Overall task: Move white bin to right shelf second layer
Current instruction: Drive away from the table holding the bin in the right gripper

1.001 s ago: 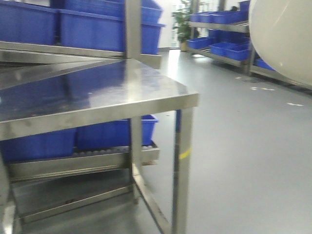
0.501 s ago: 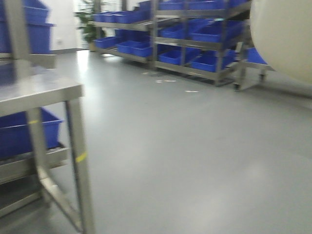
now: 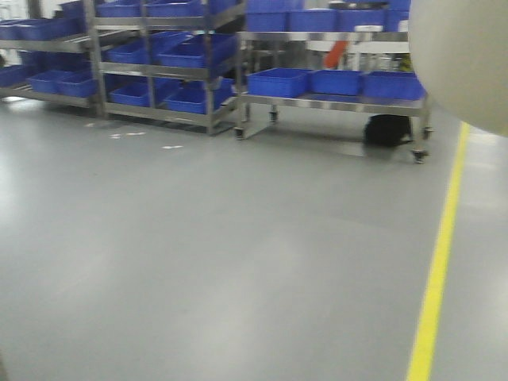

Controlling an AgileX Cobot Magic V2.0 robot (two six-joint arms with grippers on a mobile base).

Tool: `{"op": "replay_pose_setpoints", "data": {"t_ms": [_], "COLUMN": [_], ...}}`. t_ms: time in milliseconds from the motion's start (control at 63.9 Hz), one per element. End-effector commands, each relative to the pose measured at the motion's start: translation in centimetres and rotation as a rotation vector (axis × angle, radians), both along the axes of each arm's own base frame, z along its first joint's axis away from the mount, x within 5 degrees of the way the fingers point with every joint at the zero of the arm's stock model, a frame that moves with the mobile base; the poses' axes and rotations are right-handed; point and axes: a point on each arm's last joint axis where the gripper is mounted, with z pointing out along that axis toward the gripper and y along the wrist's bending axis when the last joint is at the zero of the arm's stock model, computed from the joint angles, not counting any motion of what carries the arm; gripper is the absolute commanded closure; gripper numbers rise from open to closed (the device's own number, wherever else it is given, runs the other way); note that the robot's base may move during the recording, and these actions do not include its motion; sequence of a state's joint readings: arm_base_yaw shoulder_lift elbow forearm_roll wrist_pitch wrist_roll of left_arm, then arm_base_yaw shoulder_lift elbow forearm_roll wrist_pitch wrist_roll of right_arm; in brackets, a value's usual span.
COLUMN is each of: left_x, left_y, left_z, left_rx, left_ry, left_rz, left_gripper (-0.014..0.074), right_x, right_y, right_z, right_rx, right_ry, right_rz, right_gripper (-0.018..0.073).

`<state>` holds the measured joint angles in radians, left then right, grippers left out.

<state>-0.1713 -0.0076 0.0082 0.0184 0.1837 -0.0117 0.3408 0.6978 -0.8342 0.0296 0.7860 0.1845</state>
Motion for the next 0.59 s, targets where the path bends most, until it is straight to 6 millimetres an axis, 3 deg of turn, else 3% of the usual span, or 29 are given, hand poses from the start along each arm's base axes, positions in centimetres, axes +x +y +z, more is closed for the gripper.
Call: {"op": "replay_pose_setpoints", "data": {"t_ms": [0, 579], "left_x": [0.04, 0.04], "left_y": [-0.05, -0.05], "left_z": [-0.07, -0.07], "left_rx": [-0.016, -0.016], "left_ry": [-0.070, -0.070], "left_rz": [-0.006, -0.006], "left_gripper": [0.0512, 0.0512], "right_x": [0.27, 0.27], "right_y": [0.03, 0.03], "right_z": [1.58, 1.58], "right_rx": [0.035, 0.036], "right_ry": [-0.104, -0.104], "right_rz": [-0.005, -0.005], "right_gripper": [0.0507, 0.0507]}}
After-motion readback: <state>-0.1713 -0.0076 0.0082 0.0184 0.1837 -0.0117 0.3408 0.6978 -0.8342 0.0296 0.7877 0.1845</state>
